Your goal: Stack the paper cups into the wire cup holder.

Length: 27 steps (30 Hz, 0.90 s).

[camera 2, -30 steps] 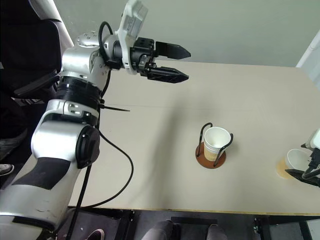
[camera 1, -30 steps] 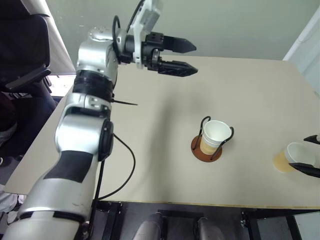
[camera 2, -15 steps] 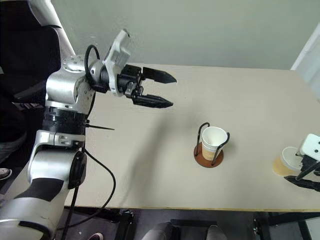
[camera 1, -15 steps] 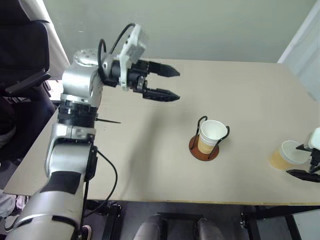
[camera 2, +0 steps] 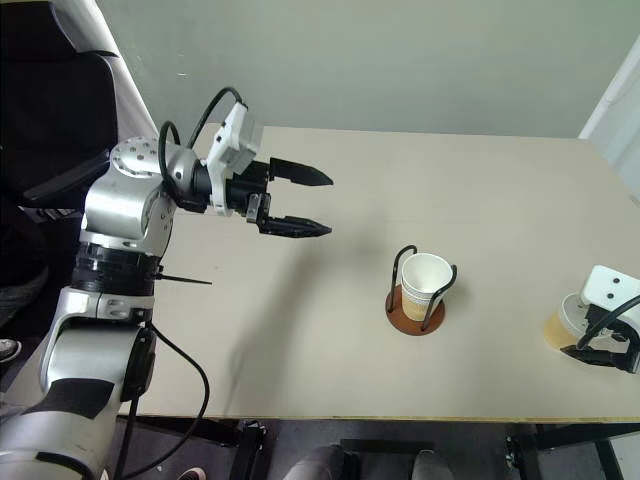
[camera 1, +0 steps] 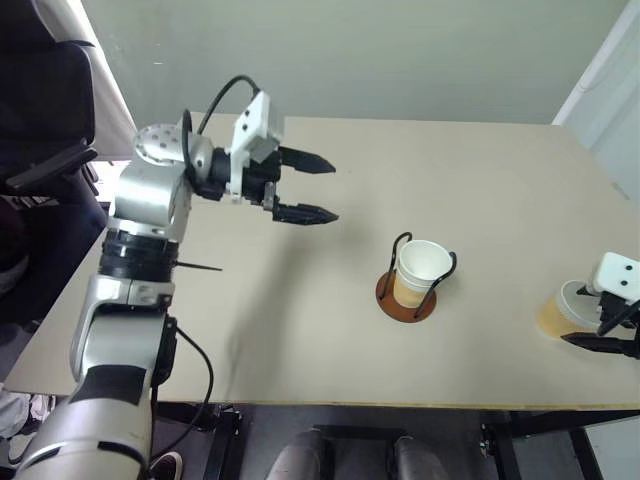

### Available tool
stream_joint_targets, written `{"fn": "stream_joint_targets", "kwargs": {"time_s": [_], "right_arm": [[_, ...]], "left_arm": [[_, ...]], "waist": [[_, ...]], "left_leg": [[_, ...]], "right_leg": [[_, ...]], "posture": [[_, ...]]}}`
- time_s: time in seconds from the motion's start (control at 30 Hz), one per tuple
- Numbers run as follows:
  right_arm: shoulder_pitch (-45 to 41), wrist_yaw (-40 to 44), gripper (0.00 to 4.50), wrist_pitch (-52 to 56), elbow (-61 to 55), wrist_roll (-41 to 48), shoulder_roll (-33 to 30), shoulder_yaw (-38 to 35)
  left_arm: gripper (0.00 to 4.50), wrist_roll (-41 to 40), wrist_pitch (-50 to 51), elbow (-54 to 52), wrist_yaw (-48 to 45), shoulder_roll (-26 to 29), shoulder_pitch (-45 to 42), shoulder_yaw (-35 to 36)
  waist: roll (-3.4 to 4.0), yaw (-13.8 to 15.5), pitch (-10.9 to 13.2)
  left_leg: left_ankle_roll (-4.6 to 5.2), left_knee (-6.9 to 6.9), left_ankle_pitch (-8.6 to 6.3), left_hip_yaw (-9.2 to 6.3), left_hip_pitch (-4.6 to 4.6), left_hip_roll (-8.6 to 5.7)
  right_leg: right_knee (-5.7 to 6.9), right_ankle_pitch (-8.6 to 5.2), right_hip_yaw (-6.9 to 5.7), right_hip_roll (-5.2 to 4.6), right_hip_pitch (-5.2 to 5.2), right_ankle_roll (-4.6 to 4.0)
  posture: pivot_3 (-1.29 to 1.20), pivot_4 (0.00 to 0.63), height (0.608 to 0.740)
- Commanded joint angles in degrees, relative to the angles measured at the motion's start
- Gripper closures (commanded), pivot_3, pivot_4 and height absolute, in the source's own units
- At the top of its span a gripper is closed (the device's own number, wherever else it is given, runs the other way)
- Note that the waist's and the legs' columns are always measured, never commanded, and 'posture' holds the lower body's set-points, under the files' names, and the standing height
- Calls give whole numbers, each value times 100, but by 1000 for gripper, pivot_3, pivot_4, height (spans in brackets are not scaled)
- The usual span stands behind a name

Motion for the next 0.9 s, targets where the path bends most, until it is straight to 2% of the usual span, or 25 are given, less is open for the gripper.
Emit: {"fn": "stream_joint_targets", "kwargs": {"time_s": [0.03,0.1,0.2,0.47,0.57,0.9], "right_arm": [[-165,24,62,-174,183,-102,-122,126],[-232,57,62,-229,250,-125,-139,225],[-319,102,660,-282,287,-140,-136,356],[-407,169,3517,-240,204,-111,-114,460],[-392,192,4454,-198,106,-100,-108,459],[-551,377,4454,115,-691,115,-297,-153]], "left_arm": [[20,229,-548,-320,222,120,243,-34],[20,211,-656,-384,313,98,364,13],[0,141,-740,-418,383,112,477,103],[0,17,-700,-456,467,202,567,201],[0,-16,-963,-440,343,230,562,199],[0,-276,-682,-246,-10,408,456,206]], "waist": [[0,6,0],[0,9,0],[-1,13,0],[-1,1,0],[0,1,0],[2,-2,1]], "left_leg": [[-1,-1,0,0,-1,0],[0,-2,0,-2,-3,0],[-1,-2,0,-5,-8,0],[-13,-8,-8,-9,-7,1],[-16,-8,-10,-12,-8,1],[-30,-14,-19,-19,-10,1]], "right_leg": [[-2,-1,0,0,0,-2],[-3,-1,-1,0,-2,-2],[-5,-2,-3,0,-2,-3],[-3,-7,-4,0,-5,-13],[-7,-8,-6,0,-4,-14],[-10,-12,-9,1,-7,-22]], "posture": [[0,150,740],[0,150,740],[0,150,740],[0,150,740],[0,150,740],[0,150,740]]}}
